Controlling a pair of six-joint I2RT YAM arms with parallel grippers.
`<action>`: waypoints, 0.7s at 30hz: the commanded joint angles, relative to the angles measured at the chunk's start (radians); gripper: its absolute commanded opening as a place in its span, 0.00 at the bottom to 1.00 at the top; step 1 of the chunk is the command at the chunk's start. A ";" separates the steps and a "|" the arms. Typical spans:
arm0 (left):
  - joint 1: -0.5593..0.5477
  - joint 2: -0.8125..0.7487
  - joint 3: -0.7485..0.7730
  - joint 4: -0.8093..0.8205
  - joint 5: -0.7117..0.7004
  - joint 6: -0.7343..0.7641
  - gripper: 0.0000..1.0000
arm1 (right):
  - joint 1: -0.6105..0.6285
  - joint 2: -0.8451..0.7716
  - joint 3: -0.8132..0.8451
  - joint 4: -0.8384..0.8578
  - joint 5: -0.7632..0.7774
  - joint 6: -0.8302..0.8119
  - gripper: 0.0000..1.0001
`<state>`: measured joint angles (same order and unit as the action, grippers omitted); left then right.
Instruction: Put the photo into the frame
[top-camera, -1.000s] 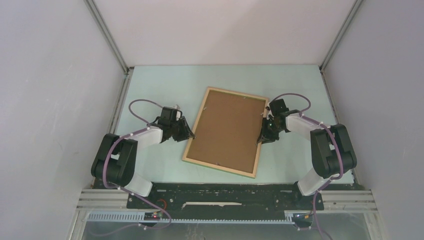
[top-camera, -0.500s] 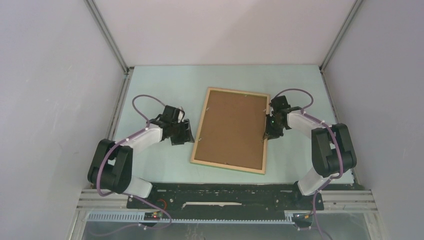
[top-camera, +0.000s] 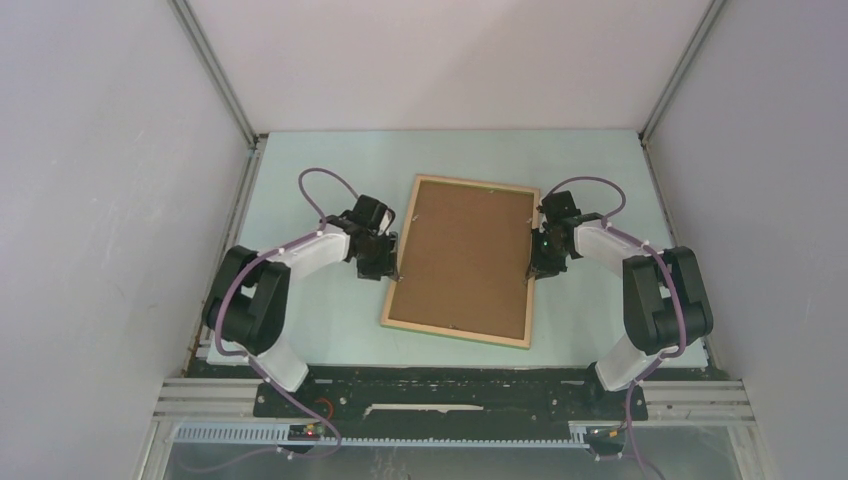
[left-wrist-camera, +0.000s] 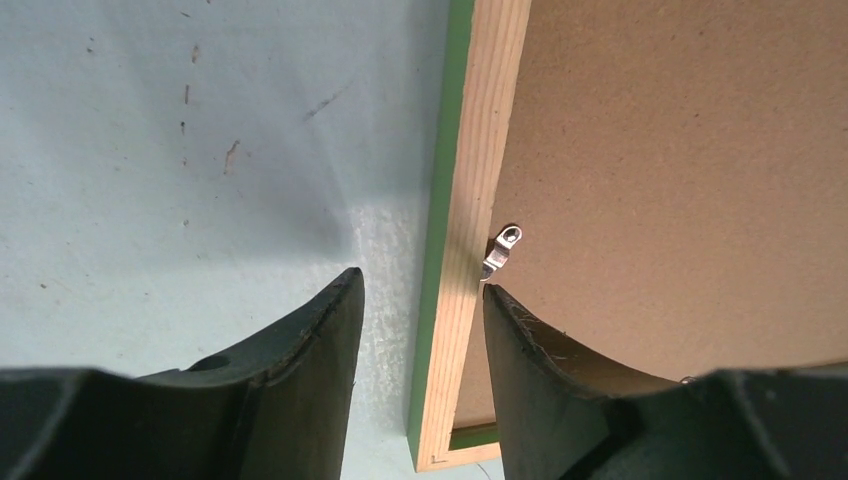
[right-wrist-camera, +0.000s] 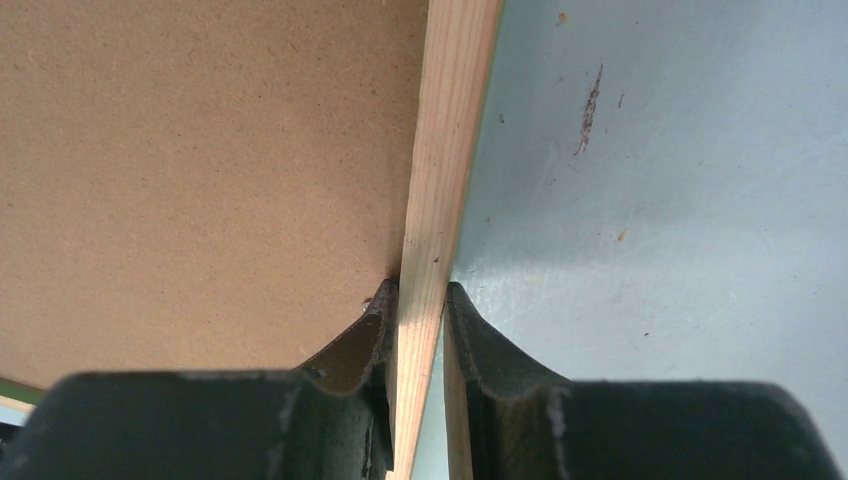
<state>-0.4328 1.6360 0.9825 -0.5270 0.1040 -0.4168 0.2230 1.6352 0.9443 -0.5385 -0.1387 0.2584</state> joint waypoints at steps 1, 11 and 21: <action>-0.023 0.017 0.064 -0.022 -0.043 0.014 0.54 | 0.004 0.002 0.037 0.008 -0.010 -0.044 0.00; -0.037 0.069 0.074 -0.008 -0.101 -0.016 0.52 | 0.007 0.006 0.037 0.009 -0.018 -0.044 0.00; -0.065 0.142 0.124 -0.069 -0.317 -0.041 0.37 | 0.012 0.007 0.037 0.006 -0.020 -0.045 0.00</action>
<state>-0.4850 1.7187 1.0496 -0.5724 0.0242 -0.4633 0.2237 1.6367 0.9455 -0.5385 -0.1444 0.2516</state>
